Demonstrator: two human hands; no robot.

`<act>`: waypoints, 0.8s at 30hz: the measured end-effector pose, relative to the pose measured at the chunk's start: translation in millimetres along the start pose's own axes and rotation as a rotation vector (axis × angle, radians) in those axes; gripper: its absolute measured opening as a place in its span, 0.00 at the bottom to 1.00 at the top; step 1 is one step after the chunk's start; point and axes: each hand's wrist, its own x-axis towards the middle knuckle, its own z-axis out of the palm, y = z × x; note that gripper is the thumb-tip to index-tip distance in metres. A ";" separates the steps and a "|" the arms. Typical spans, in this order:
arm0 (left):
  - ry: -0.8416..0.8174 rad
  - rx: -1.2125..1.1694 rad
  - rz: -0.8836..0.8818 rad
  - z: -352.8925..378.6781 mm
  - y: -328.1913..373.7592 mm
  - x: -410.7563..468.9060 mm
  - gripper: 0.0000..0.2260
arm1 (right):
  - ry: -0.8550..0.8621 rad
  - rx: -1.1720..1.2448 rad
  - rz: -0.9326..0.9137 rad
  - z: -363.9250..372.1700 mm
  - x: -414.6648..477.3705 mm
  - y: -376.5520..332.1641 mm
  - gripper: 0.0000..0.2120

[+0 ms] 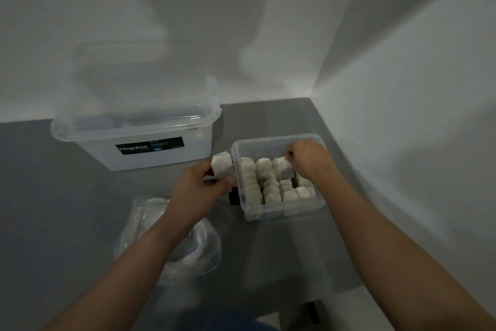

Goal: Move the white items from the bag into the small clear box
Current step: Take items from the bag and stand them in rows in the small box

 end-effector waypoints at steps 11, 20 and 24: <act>-0.031 0.065 -0.024 2.9 4.2 1.4 0.10 | 0.145 -0.018 0.109 9.0 -7.1 -7.4 0.12; -0.118 0.146 0.018 8.7 13.3 13.9 0.09 | 0.177 0.753 -0.213 -62.8 -80.0 -33.6 0.11; -0.172 0.192 0.109 19.9 19.5 20.2 0.09 | 0.056 0.647 -0.326 -74.9 -96.3 -44.1 0.11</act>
